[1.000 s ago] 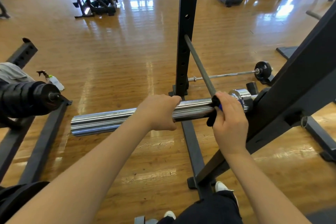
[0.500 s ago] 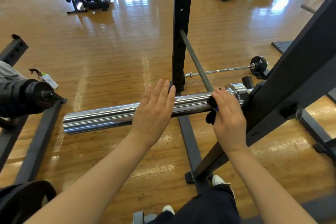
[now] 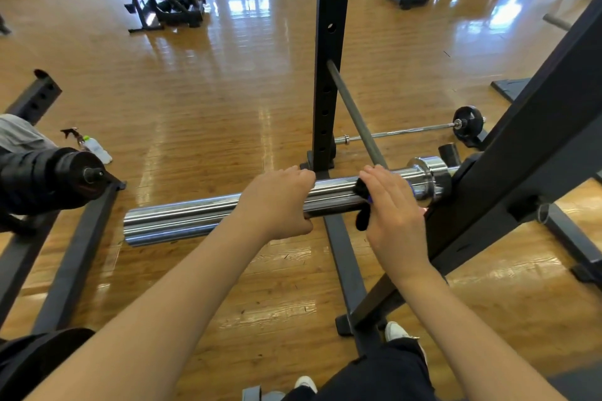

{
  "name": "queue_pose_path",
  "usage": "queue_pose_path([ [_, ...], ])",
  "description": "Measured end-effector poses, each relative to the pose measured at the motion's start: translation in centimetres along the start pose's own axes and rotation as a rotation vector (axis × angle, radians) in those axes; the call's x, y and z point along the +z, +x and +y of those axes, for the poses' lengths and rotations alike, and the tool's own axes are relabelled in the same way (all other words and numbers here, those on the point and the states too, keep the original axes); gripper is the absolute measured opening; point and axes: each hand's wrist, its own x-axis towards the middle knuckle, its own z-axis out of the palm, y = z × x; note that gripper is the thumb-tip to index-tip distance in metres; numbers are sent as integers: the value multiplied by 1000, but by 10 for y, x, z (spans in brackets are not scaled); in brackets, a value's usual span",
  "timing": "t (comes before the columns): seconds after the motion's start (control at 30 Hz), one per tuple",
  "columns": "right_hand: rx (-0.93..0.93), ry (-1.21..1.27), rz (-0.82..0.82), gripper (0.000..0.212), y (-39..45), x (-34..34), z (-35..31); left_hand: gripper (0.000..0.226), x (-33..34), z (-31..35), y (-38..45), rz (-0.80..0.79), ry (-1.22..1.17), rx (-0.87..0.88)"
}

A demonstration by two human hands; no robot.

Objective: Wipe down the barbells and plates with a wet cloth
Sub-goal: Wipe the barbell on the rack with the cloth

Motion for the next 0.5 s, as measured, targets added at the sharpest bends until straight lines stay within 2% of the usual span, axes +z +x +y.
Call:
queue_pose_path([
  [0.07, 57, -17, 38, 36, -3, -5, 11, 64, 3, 0, -1, 12, 27, 6],
  [0.17, 115, -27, 56, 35, -3, -8, 17, 93, 7, 1, -7, 125, 264, 41],
  [0.23, 115, -36, 53, 36, -3, -8, 9, 102, 13, 7, -12, 259, 324, 37],
  [0.3, 36, -31, 26, 36, -6, -3, -6, 104, 24, 18, -15, 337, 301, 7],
  [0.4, -86, 24, -8, 34, -14, 12, -22, 96, 38, 30, -14, 369, 270, -6],
  [0.5, -107, 37, -11, 33, -16, 11, -5, 52, 46, 25, -8, 492, 341, 43],
])
